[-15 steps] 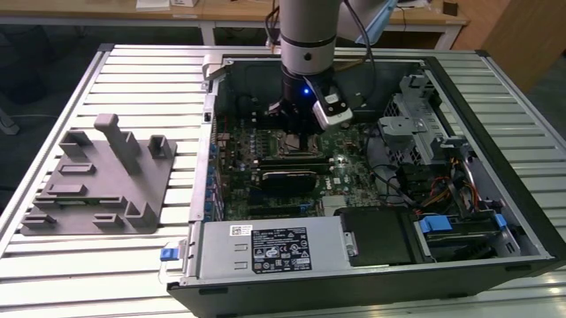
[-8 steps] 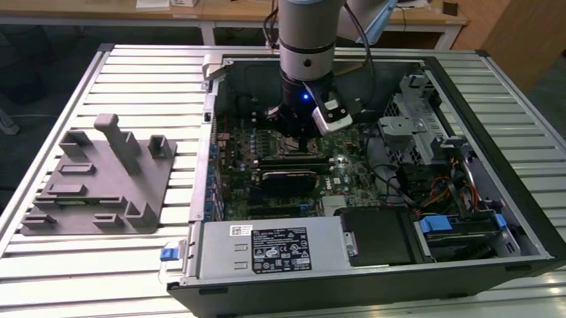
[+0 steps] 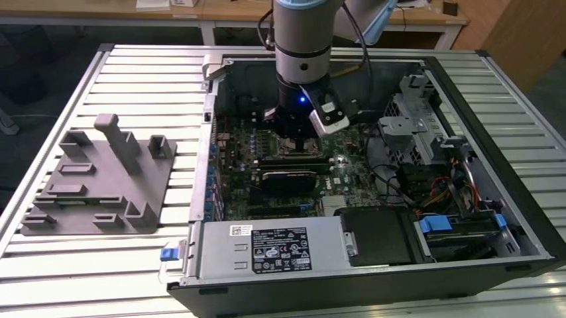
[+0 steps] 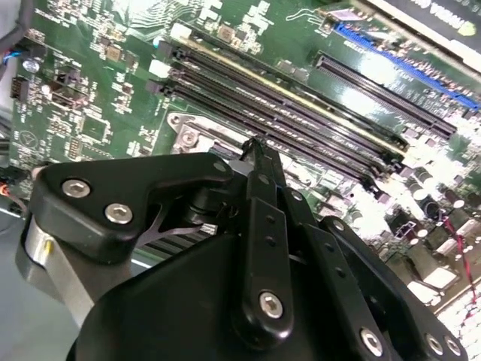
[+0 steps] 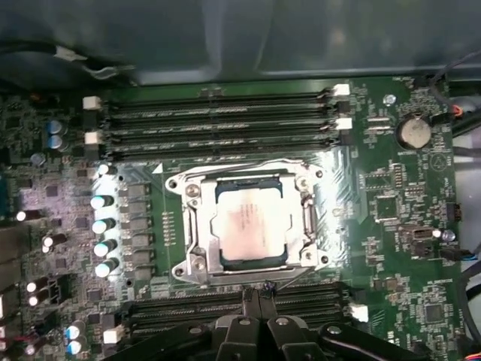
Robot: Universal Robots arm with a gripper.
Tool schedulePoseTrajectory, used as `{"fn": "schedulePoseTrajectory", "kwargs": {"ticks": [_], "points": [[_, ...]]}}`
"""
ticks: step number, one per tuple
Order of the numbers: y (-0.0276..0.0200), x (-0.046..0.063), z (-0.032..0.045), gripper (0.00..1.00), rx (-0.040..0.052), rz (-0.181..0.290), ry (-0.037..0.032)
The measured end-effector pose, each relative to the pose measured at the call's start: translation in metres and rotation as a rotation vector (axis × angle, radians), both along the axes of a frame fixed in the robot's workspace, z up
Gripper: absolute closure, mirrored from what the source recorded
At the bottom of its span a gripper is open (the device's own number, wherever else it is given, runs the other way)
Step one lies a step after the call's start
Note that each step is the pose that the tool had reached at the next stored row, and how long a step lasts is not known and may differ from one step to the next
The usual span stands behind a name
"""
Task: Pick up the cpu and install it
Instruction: 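Install the second cpu locking lever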
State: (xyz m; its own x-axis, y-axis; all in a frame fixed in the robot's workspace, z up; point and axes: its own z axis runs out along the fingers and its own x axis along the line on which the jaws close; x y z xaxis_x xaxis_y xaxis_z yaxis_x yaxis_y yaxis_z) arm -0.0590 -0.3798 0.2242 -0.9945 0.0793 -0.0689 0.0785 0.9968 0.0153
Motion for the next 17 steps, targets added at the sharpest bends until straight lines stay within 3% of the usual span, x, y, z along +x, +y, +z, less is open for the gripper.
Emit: {"fn": "schedulePoseTrajectory", "kwargs": {"ticks": [7,12,17], "points": [[-0.0039,-0.011,-0.0019,0.89,-0.0001,0.014,0.0001],[-0.0077,-0.012,-0.0051,0.89,0.009,0.022,-0.0001],[-0.0078,-0.012,-0.0053,0.89,0.0095,0.022,0.0]]}}
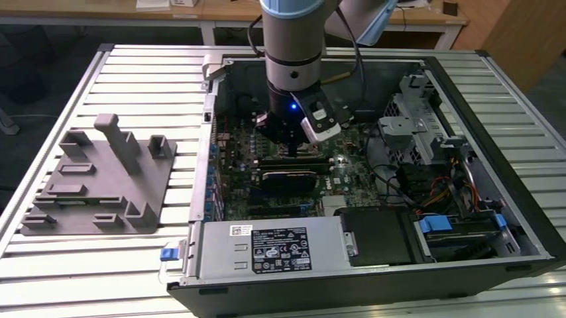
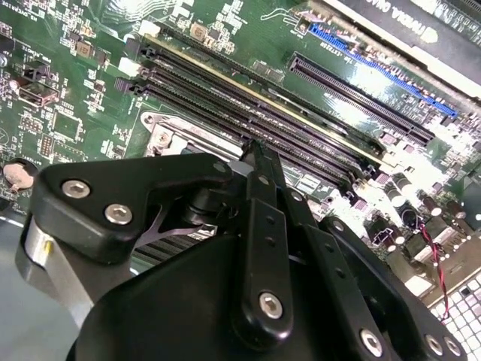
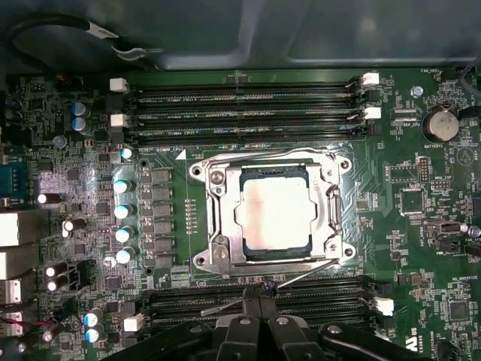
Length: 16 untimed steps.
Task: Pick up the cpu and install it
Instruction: 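Install the second cpu locking lever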
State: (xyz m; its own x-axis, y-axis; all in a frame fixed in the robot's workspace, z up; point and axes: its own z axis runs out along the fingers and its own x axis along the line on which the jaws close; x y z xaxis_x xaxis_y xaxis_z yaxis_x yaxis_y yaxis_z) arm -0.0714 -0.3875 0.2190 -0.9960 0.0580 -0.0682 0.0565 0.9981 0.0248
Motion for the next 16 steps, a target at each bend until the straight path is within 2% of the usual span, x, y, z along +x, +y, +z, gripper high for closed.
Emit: {"fn": "schedulePoseTrajectory", "kwargs": {"ticks": [9,16], "points": [[-0.0029,-0.0021,-0.0032,0.89,0.0151,0.0,0.0],[-0.0043,-0.0084,-0.0075,0.89,0.0452,0.0,0.0]]}}
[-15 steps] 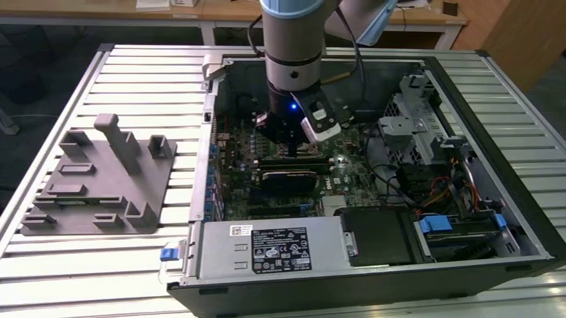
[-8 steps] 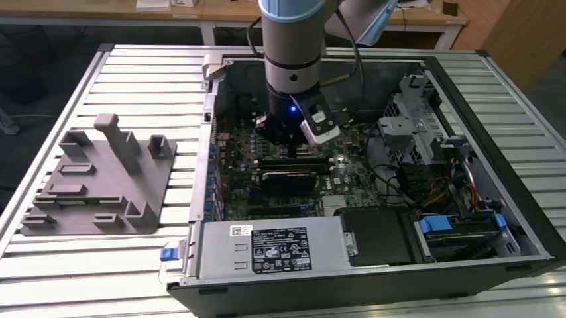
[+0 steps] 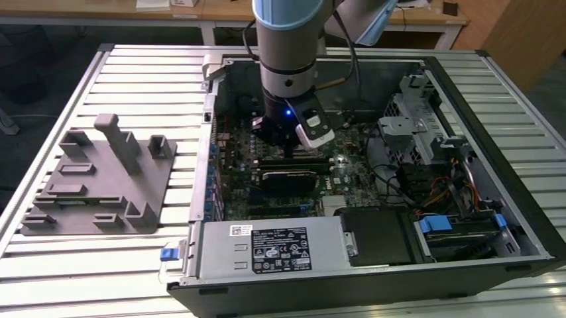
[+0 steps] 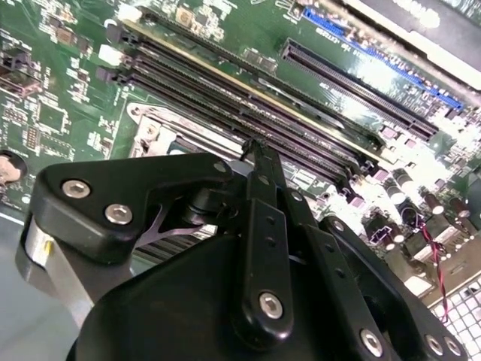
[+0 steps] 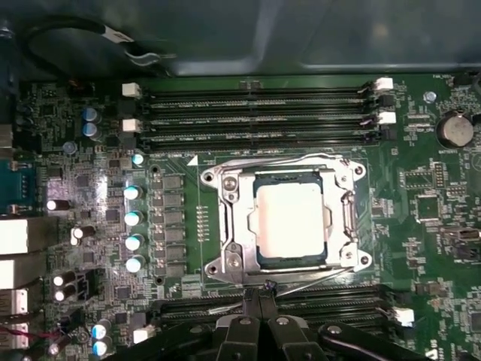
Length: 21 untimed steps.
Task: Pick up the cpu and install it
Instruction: 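Install the second cpu locking lever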
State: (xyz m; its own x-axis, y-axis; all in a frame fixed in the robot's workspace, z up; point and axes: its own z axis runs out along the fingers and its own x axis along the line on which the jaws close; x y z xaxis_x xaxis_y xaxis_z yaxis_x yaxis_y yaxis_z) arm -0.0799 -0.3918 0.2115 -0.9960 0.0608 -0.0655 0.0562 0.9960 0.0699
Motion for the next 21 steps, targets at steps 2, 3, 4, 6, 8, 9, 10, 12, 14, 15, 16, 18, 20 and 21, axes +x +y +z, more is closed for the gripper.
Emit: {"fn": "schedulePoseTrajectory", "kwargs": {"ticks": [2,3,4,6,8,9,10,12,14,15,16,18,20,21], "points": [[-0.0008,-0.001,-0.0006,0.89,0.0022,0.0,-0.0002],[-0.0013,-0.002,-0.0006,0.89,0.0022,0.0,-0.0001],[-0.0016,-0.002,-0.0007,0.89,0.0023,0.0,-0.0001],[-0.0031,-0.003,-0.0008,0.89,0.0022,0.0,0.0],[-0.0049,-0.004,-0.0013,0.89,0.0033,0.0,0.0],[-0.0059,-0.005,-0.0018,0.89,0.0046,0.0,0.0],[-0.0068,-0.005,-0.0023,0.89,0.0066,0.0,0.0],[-0.009,-0.007,-0.0037,0.89,0.0143,0.0,-0.0001],[-0.0107,-0.008,-0.005,0.89,0.0271,0.0,-0.0001],[-0.0114,-0.009,-0.0055,0.89,0.0353,0.0,0.0],[-0.012,-0.009,-0.006,0.89,0.045,0.0,0.0001],[-0.0133,-0.01,-0.0066,0.89,0.0684,0.0,0.0],[-0.0147,-0.011,-0.0072,0.89,0.0864,0.0,-0.0001],[-0.0154,-0.011,-0.0076,0.89,0.0931,0.0,-0.0001]]}}
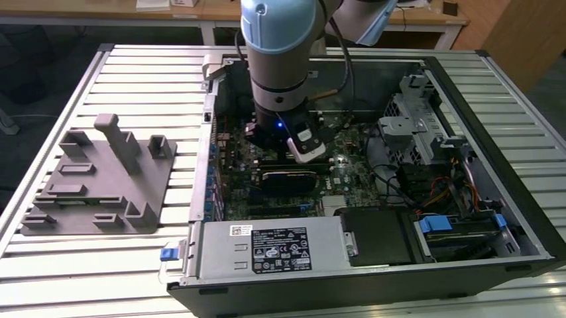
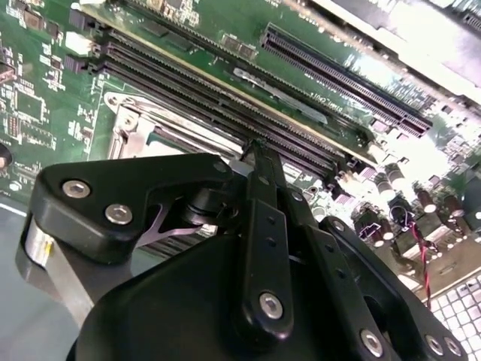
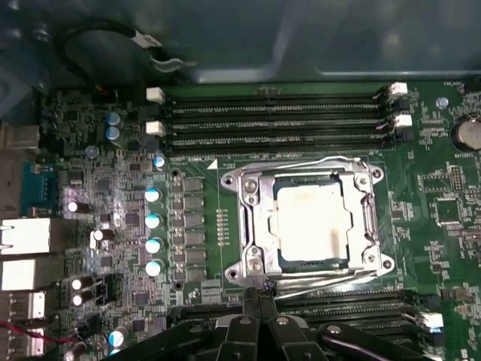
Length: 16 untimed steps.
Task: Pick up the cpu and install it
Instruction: 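Install the second cpu locking lever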
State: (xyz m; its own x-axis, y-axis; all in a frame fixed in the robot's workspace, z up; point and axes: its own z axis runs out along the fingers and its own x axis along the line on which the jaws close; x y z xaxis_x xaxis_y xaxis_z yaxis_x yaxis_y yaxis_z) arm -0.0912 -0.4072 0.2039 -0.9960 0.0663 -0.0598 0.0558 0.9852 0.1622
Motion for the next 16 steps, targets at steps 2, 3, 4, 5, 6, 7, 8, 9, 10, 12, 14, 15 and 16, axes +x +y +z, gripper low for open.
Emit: {"fn": "schedulePoseTrajectory", "kwargs": {"ticks": [2,3,4,5,6,7,8,9,10,12,14,15,16], "points": [[-0.0014,-0.001,-0.0008,0.89,0.0131,0.0,0.0001],[-0.0021,-0.002,-0.0012,0.89,0.0197,0.0,0.0001],[-0.0029,-0.003,-0.0015,0.89,0.0276,0.0,0.0001],[-0.0039,-0.003,-0.0018,0.89,0.037,0.0,0.0001],[-0.005,-0.003,-0.0021,0.89,0.0481,0.0,0.0001],[-0.0061,-0.004,-0.0024,0.89,0.0593,0.0,0.0],[-0.0074,-0.004,-0.0028,0.89,0.0691,0.0,0.0001],[-0.0089,-0.004,-0.0033,0.89,0.076,0.0,0.0],[-0.0105,-0.004,-0.0036,0.89,0.0817,0.0,0.0001],[-0.0137,-0.004,-0.0044,0.89,0.0924,0.0,0.0001],[-0.0157,-0.005,-0.0052,0.89,0.1063,0.0,0.0001],[-0.0163,-0.005,-0.0057,0.89,0.1152,0.0,0.0001],[-0.0168,-0.005,-0.0061,0.89,0.1242,0.0,0.0]]}}
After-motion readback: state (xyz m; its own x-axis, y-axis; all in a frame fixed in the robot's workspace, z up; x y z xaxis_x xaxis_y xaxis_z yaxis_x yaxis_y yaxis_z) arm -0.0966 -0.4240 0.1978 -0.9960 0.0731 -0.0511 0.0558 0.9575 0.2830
